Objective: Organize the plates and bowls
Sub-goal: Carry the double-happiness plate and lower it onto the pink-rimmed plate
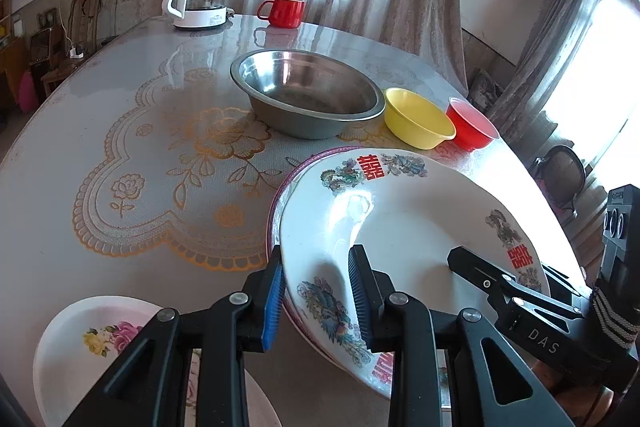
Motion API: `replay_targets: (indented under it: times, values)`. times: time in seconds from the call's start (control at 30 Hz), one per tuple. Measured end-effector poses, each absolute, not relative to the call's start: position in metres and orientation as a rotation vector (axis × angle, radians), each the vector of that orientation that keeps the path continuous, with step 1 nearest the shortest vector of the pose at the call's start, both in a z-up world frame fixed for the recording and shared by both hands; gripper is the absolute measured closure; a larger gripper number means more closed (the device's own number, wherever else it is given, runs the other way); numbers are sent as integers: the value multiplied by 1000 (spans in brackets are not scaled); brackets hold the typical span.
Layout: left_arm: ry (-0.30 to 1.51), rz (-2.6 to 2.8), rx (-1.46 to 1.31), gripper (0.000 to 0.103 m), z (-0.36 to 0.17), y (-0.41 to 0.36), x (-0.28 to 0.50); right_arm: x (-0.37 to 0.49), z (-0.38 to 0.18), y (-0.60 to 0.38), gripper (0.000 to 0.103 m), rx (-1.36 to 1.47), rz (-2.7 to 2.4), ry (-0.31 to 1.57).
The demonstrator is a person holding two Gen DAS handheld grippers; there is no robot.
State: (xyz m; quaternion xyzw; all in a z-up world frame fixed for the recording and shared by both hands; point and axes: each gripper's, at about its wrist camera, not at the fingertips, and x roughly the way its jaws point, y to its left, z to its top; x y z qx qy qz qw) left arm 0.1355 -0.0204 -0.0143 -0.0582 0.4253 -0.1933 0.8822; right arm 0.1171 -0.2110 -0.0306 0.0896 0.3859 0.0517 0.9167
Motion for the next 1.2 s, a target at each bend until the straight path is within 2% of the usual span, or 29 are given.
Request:
replay_targets:
  times: [0.27,0.43,0.57,0.8,0.83,1.0,1.2]
  values:
    - [896,-400,-124,73,-20,-23,141,126,-38,-210,57,117,48,805]
    - [889,-404,-145,73,-19,-18,140,127,-36,-200,49,6,20,787]
    - [864,-421,-149,73,-12,-17,133,130,-36,-192,37,-40,73,844]
    - [839,-395,-109,71,-10,-14,129,122,-35,-189,35,-92,72,896]
    - [844,-398,-107,72,-11,-15,130,120,-36,-192,40,-91,66,902]
    - [838,-384,-138,71,-11,-12,129,107,-24,-198,40,-124,41,867]
    - [854,-425,-154,63,-12,-13,142,108,-19,-218,40,-47,-25,840]
